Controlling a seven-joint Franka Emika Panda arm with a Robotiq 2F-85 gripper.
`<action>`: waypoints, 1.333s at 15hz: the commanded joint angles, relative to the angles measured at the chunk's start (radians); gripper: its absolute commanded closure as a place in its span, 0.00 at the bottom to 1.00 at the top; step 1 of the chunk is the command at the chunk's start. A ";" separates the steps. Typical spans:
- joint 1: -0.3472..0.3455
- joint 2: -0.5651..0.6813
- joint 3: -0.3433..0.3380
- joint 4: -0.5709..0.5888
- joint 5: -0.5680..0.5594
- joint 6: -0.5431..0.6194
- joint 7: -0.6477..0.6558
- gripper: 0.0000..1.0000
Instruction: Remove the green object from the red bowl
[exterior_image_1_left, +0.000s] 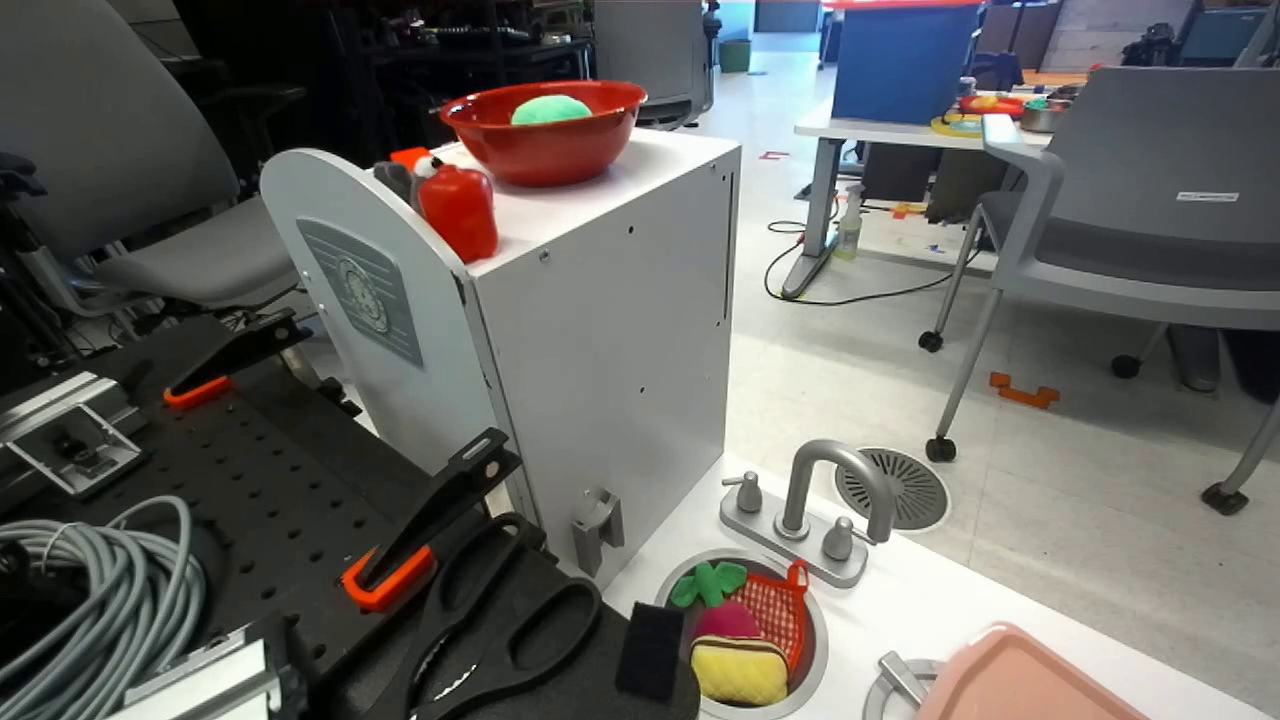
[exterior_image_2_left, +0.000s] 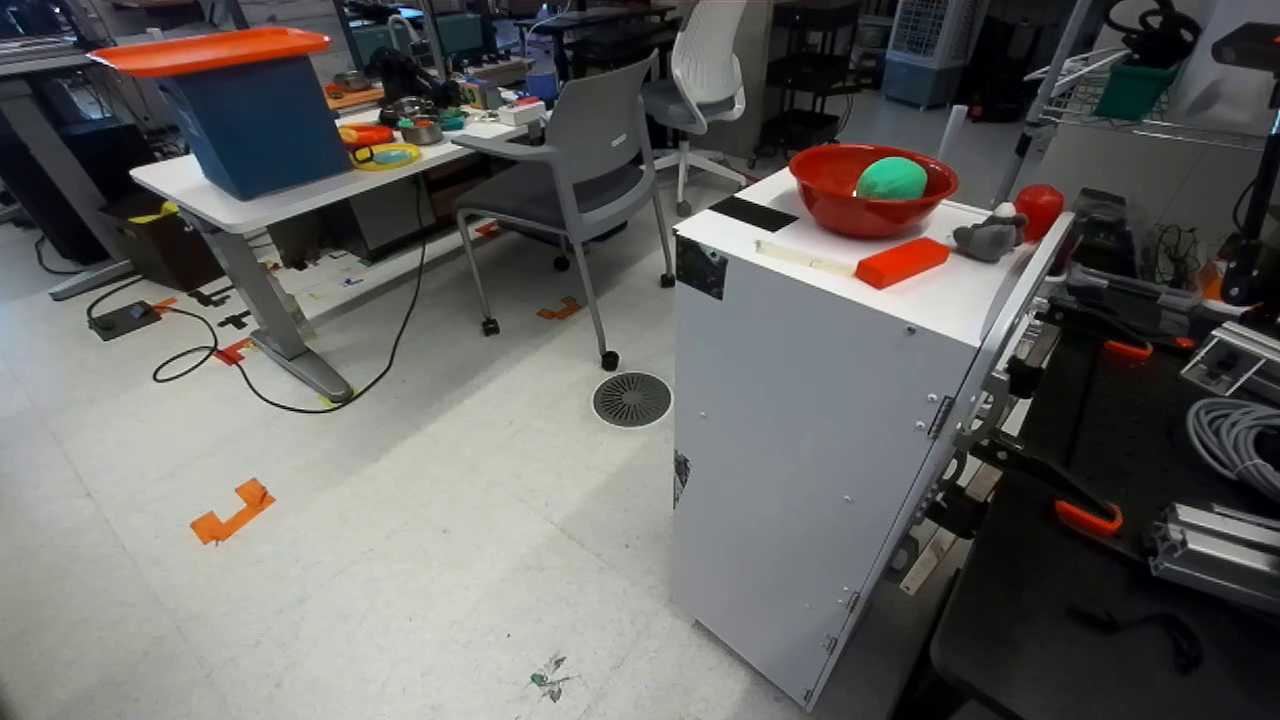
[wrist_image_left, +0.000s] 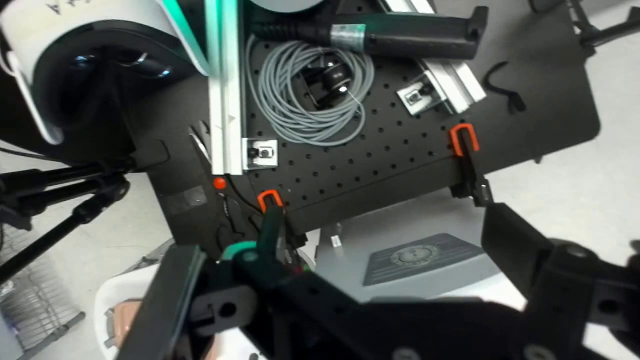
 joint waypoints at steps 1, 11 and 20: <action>-0.006 0.022 0.010 0.040 -0.116 -0.069 -0.044 0.00; -0.056 0.030 -0.192 0.046 -0.110 0.145 -0.129 0.00; -0.084 0.037 -0.216 0.030 -0.042 0.178 -0.133 0.00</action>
